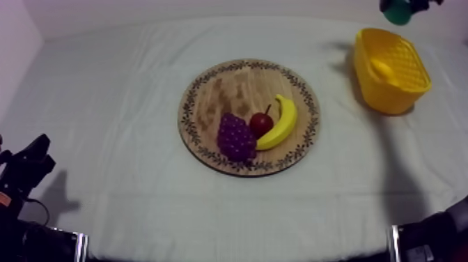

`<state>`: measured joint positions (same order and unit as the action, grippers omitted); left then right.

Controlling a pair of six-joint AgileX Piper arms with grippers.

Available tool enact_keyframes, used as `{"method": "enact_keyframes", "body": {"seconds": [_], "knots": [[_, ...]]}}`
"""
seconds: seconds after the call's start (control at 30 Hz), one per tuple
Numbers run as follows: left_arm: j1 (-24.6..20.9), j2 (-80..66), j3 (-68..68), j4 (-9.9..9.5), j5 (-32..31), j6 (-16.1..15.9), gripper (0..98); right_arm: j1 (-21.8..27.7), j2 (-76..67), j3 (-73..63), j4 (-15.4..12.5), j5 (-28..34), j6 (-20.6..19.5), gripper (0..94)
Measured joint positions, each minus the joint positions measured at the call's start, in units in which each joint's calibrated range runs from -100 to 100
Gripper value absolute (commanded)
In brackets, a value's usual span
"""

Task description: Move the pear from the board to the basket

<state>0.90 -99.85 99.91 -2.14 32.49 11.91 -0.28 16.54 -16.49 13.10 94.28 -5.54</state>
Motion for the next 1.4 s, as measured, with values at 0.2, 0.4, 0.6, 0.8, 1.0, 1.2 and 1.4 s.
{"method": "enact_keyframes", "body": {"seconds": [0.2, 0.4, 0.6, 0.8, 1.0, 1.2, 1.4], "knots": [[0.0, 0.0, 0.0, 0.0, 0.0, 0.0, 0.1, 3.25, 4.1, 4.69, 0.69, -4.62, 0.05, 33.7], [0.0, 0.0, 0.0, 0.0, 0.0, 0.0, 0.1, 2.75, 9.66, 9.83, 1.72, -9.31, -1.2, 50.0], [0.0, 0.0, 0.0, 0.0, 0.0, 0.0, 0.1, 2.65, 13.68, 11.26, 1.91, -8.57, -2.13, 75.9], [0.0, 0.0, 0.0, 0.0, 0.0, 0.0, 0.1, 3.0, 12.31, 9.2, 1.98, -6.48, -3.01, 81.1], [0.0, 0.0, 0.0, 0.0, 0.0, 0.0, 0.1, 2.5, 5.82, 8.96, 1.98, -7.53, -2.99, 65.4], [0.0, 0.0, 0.0, 0.0, 0.0, 0.0, 0.1, 0.88, -4.45, 13.38, 1.21, -12.2, -2.11, 50.3], [0.0, 0.0, 0.0, 0.0, 0.0, 0.0, 0.1, -2.25, -18.85, 22.99, -0.35, -19.12, -3.78, 35.7]]}}
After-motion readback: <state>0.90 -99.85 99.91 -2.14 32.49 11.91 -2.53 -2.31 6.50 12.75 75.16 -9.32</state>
